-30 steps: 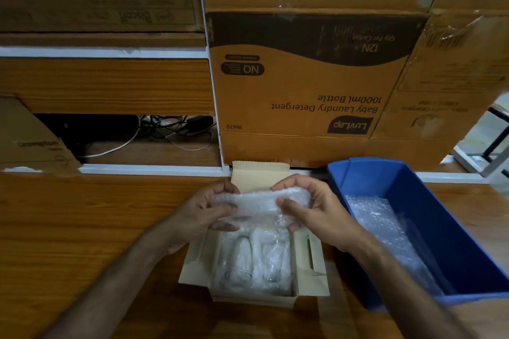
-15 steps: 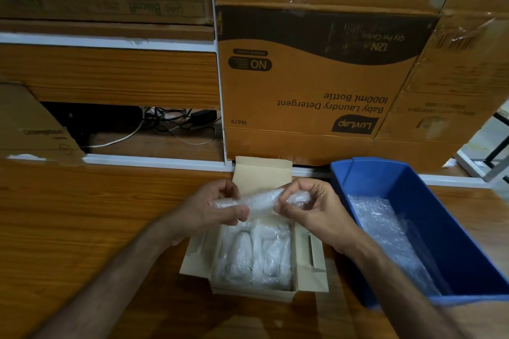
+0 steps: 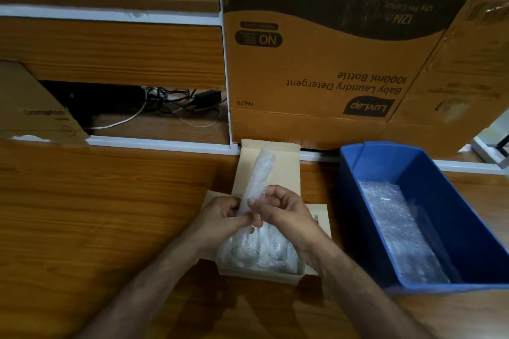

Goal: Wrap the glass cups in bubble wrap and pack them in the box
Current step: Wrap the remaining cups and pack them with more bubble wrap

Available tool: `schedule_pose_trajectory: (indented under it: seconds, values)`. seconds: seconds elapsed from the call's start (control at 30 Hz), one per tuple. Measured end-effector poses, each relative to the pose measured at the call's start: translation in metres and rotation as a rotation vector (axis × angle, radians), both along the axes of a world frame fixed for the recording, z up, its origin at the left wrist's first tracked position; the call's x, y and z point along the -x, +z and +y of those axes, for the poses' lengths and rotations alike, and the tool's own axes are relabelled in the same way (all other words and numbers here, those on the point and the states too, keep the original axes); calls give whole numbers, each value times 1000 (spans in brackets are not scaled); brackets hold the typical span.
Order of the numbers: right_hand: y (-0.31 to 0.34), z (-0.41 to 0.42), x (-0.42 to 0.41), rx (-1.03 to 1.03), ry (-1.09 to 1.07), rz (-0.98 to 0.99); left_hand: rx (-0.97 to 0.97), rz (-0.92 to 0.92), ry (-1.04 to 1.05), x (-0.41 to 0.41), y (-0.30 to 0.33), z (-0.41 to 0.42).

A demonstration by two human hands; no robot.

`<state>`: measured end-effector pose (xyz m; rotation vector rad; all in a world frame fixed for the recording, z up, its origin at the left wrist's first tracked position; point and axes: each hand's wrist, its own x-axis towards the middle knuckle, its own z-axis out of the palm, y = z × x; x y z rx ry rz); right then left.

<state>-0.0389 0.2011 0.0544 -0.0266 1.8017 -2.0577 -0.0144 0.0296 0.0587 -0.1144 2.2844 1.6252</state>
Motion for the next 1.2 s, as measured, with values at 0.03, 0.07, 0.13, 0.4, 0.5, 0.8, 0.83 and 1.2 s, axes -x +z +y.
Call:
schedule_pose_trajectory:
  seconds: [0.03,0.07,0.13,0.4,0.5,0.8,0.83,1.2]
  values:
    - [-4,-4,0,-18,4,-15,66,-19,-29,-2,0,-3]
    - [-7,-8,0,-36,9,-32,127,-40,-64,-2,1,-8]
    - [-15,-16,2,-89,2,-74,236,-68,-125,2,4,-24]
    - [-56,-38,-5,-508,-8,-95,573,259,-193,32,-25,-56]
    - [-64,-48,-10,-555,-61,-25,737,258,-369,41,-36,-51]
    - [-82,-69,-12,-756,-120,268,878,429,-492,54,-49,-50]
    - [-81,-68,-12,-771,-98,272,882,467,-488,53,-51,-49]
    - [-62,-49,-11,-1132,274,391,1064,609,-463,51,-61,-30]
